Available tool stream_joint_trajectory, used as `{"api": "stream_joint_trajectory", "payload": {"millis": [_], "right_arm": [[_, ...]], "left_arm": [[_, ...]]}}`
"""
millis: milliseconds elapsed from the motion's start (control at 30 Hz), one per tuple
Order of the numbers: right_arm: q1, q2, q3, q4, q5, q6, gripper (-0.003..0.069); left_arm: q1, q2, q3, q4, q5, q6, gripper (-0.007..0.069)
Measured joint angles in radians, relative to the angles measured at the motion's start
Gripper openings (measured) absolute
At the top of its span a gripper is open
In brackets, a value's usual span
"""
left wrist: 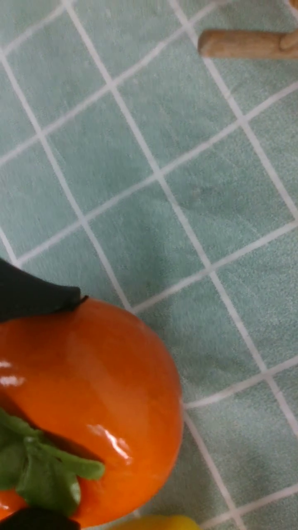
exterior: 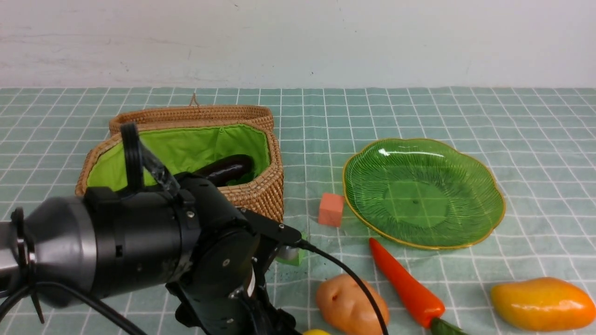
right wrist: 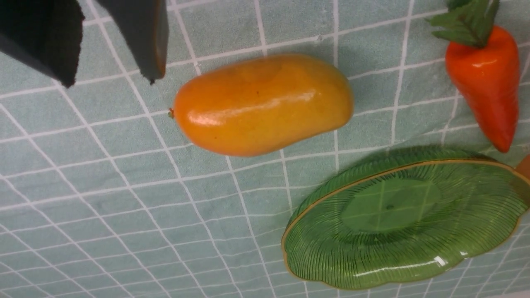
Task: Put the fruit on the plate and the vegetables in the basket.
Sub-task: Grab a tomato with your left arm and place it on the plate on the right.
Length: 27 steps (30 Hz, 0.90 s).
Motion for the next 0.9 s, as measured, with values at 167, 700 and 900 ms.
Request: {"api": "stream_joint_trajectory", "payload": {"millis": [167,700,900], "right_arm": [[0.0,0.0,0.0,0.0,0.0,0.0,0.0244],[0.0,0.0,0.0,0.0,0.0,0.0,0.0244],[0.0,0.0,0.0,0.0,0.0,0.0,0.0244]], "left_arm": [[0.007,-0.025,0.01,0.033,0.026,0.003,0.0524],[0.01,-0.056,0.01,0.025,0.033,0.004,-0.0013],[0.01,-0.056,0.01,0.059,0.029,-0.069,0.0011]]}}
